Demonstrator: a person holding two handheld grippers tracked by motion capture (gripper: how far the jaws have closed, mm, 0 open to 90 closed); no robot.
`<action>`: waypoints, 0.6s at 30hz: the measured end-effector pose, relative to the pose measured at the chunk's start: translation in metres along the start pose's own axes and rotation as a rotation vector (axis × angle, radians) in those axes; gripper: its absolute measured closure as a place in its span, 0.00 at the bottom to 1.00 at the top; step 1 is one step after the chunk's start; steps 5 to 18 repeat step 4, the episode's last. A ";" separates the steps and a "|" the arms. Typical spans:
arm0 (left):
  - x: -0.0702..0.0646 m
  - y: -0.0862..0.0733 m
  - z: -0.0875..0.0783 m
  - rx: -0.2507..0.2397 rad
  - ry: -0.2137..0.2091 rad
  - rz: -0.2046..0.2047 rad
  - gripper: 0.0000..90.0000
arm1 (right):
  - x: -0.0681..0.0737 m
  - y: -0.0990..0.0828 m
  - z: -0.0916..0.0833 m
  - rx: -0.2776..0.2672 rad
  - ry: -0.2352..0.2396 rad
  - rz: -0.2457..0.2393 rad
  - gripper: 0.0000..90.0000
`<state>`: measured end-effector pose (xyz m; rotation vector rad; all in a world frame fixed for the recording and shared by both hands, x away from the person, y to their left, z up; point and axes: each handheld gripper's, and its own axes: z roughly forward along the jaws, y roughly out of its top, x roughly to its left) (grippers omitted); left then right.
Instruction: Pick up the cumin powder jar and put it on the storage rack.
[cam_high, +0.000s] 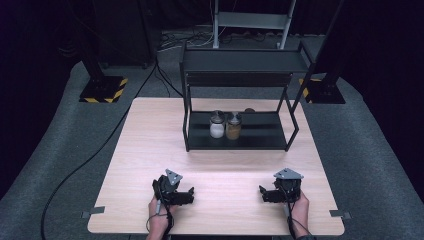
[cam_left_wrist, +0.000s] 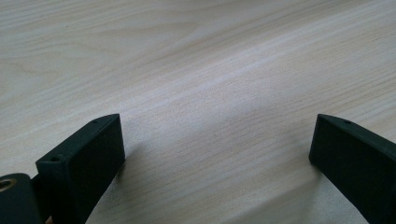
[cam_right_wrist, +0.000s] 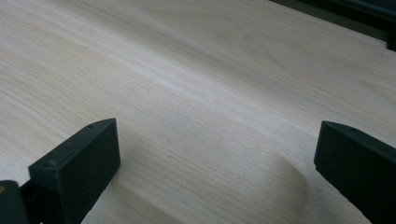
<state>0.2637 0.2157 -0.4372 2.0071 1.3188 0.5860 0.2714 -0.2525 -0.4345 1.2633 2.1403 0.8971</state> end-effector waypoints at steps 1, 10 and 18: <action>0.000 0.000 0.000 0.000 0.000 0.000 0.03 | 0.000 0.000 0.000 0.001 -0.001 0.000 0.00; 0.000 0.000 0.000 -0.001 0.001 -0.001 0.03 | -0.002 -0.002 -0.001 -0.010 0.006 0.008 0.00; 0.000 0.000 0.000 -0.001 0.001 -0.001 0.03 | -0.002 -0.002 -0.001 -0.010 0.006 0.008 0.00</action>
